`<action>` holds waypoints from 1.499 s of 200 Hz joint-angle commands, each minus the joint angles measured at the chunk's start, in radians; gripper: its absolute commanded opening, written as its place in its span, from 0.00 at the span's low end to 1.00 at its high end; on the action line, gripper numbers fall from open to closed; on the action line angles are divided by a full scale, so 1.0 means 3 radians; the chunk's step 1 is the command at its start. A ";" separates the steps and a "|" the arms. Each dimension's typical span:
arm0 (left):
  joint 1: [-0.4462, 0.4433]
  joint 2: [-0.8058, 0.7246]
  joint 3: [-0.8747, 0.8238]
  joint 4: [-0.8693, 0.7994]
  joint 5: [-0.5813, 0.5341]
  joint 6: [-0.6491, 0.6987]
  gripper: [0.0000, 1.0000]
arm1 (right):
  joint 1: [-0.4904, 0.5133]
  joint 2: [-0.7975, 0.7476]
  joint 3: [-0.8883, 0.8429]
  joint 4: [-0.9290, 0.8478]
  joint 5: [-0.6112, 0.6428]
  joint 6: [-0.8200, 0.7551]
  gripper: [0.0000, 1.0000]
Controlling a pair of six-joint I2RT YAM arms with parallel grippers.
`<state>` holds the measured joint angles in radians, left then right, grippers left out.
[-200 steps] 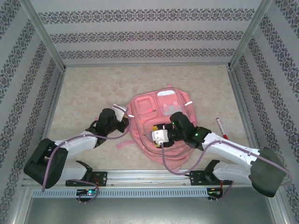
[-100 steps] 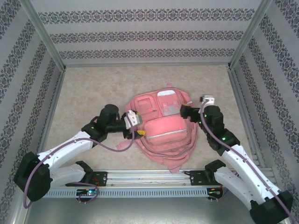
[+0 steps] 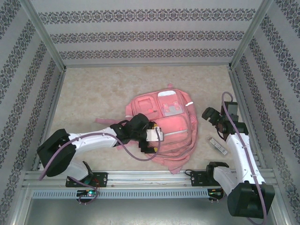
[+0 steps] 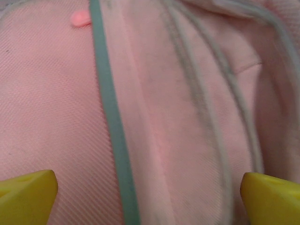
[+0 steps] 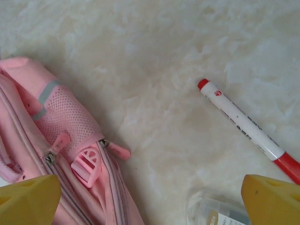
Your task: Pack the student bag
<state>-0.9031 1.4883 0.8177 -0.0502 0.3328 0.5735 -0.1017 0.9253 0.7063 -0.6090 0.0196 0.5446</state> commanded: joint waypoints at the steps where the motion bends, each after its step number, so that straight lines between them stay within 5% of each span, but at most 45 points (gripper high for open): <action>1: -0.0032 0.0251 0.0440 -0.0252 -0.0678 -0.0498 1.00 | -0.0058 -0.0036 0.0044 -0.0257 0.0262 0.0112 0.98; 29: -0.0032 0.0622 0.1019 -0.0945 -0.0772 -0.0685 1.00 | -0.0293 0.0102 0.0043 -0.0369 0.0390 0.0180 0.97; 48: -0.0023 0.0598 0.1060 -0.0950 -0.0726 -0.0791 0.94 | -0.0595 0.0296 0.0040 -0.0344 0.0025 0.0093 0.94; 63: -0.0007 0.0479 0.1099 -0.0948 -0.0685 -0.0970 0.62 | -0.0799 0.0482 0.0067 -0.0303 -0.0348 -0.0206 0.92; 89: 0.0061 0.0265 0.1071 -0.0882 -0.0682 -0.1078 0.35 | -0.0936 0.0792 0.0201 -0.0422 -0.0132 -0.0435 0.87; 105: 0.0178 0.0226 0.1019 -0.0807 -0.0718 -0.1153 0.00 | -0.0980 0.0939 0.0217 -0.0397 0.0052 -0.0548 0.87; 167: 0.0769 0.0255 0.1108 -0.0743 -0.0125 -0.1630 0.00 | -0.1162 0.1669 0.0357 -0.0231 -0.0204 -0.0877 0.77; 221: 0.0966 0.0220 0.1035 -0.0705 0.0324 -0.1679 0.00 | -0.1085 0.2325 0.0620 -0.0293 -0.0257 -0.1021 0.71; 300: 0.1016 0.0162 0.0977 -0.0619 0.0416 -0.1791 0.00 | -0.0581 0.2561 0.0856 -0.0337 -0.0329 -0.1202 0.17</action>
<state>-0.6170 1.5707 1.1225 -0.2901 0.4229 0.0837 -0.3176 1.6707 0.9398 -0.7303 -0.0166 0.2054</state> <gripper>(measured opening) 0.055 0.237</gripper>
